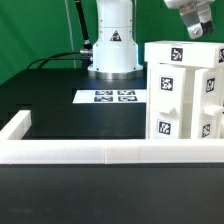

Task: Assemble cabinet

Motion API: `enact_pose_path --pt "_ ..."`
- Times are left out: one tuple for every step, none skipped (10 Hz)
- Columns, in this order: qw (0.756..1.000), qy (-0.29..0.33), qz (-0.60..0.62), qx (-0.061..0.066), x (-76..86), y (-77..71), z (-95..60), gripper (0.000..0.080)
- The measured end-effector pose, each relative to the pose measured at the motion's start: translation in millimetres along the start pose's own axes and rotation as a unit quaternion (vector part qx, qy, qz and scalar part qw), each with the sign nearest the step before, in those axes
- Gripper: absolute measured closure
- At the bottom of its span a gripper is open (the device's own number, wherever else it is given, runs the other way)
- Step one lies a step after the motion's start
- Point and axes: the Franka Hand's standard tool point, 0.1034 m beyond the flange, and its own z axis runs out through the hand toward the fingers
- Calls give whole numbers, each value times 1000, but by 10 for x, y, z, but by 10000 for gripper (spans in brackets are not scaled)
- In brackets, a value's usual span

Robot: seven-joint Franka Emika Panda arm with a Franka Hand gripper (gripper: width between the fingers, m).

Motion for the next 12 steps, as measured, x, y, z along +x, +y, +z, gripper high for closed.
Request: enact_pose_path --pt "1000 1 -10 -2 11 10 22 2" --pt "1000 1 -18 -2 10 12 25 2" --pt "998 4 -57 -9 10 24 28 2" --pt "988 10 -150 -39 -33 44 28 2" --pt "966 13 -254 -41 -103 -6 27 2" --pt "945 14 -324 -54 -107 25 38 2" --pt "919 14 -388 -68 -127 39 41 2" --pt "884 16 -461 -77 -151 41 43 2" --pt "879 13 -471 -76 -154 40 47 2" --pt "854 10 -514 -76 -146 36 46 2" --pt "837 7 -541 -77 -146 36 48 2" --pt "823 5 -563 -77 -144 35 48 2"
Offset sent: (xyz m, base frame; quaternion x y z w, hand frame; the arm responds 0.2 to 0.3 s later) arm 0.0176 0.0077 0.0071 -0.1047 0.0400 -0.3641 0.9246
